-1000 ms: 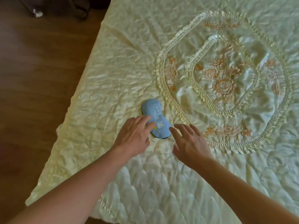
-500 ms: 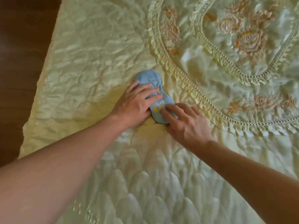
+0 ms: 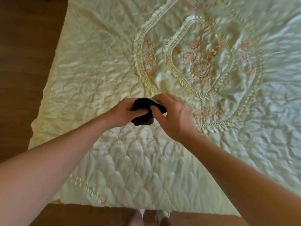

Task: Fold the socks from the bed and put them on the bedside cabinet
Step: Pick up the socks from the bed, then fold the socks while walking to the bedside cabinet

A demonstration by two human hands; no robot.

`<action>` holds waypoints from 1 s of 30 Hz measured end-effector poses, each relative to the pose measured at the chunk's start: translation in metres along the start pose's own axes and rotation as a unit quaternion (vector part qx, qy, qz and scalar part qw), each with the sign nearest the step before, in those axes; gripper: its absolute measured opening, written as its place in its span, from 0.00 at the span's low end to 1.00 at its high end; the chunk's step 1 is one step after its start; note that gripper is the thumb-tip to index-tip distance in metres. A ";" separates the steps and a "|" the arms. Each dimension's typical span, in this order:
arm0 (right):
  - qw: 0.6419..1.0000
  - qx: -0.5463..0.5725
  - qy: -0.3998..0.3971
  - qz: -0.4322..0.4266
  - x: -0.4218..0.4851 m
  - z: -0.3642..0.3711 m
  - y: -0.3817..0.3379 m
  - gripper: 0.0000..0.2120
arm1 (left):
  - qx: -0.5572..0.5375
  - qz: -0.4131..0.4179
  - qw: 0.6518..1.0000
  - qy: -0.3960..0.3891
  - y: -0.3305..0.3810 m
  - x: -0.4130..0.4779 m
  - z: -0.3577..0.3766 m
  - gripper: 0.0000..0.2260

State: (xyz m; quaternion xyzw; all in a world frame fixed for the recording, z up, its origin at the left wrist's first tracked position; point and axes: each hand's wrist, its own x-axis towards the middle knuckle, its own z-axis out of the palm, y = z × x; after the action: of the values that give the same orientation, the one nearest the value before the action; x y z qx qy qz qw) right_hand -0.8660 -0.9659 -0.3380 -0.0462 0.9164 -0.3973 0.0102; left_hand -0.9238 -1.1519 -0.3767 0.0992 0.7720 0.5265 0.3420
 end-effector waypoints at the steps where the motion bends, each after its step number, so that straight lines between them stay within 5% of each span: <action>1: 0.999 0.036 0.006 0.022 -0.002 -0.016 -0.016 0.09 | -0.029 -0.017 0.999 0.007 0.021 -0.013 0.001 0.06; 7: 0.962 0.231 0.064 0.130 -0.017 -0.115 -0.108 0.10 | -0.246 -0.073 0.966 0.019 0.152 -0.103 0.023 0.15; 10: 0.925 0.330 0.029 0.183 -0.034 -0.160 -0.147 0.07 | -0.296 -0.076 0.952 0.015 0.210 -0.144 0.034 0.15; 15: 0.918 0.344 -0.008 0.195 -0.057 -0.213 -0.204 0.06 | -0.363 -0.053 0.930 -0.019 0.276 -0.202 0.037 0.16; 23: 0.877 0.427 0.025 0.217 -0.072 -0.256 -0.259 0.07 | -0.323 0.004 0.946 -0.035 0.317 -0.255 0.047 0.18; 30: 0.854 0.466 0.012 0.230 -0.077 -0.267 -0.261 0.09 | -0.345 -0.032 0.937 0.039 0.330 -0.268 0.057 0.17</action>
State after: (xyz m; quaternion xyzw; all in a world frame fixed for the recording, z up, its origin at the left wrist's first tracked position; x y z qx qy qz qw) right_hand -0.7838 -0.9416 0.0336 0.1812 0.6081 -0.7649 0.1109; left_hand -0.7560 -1.1063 0.0148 -0.0701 0.5581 0.7528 0.3418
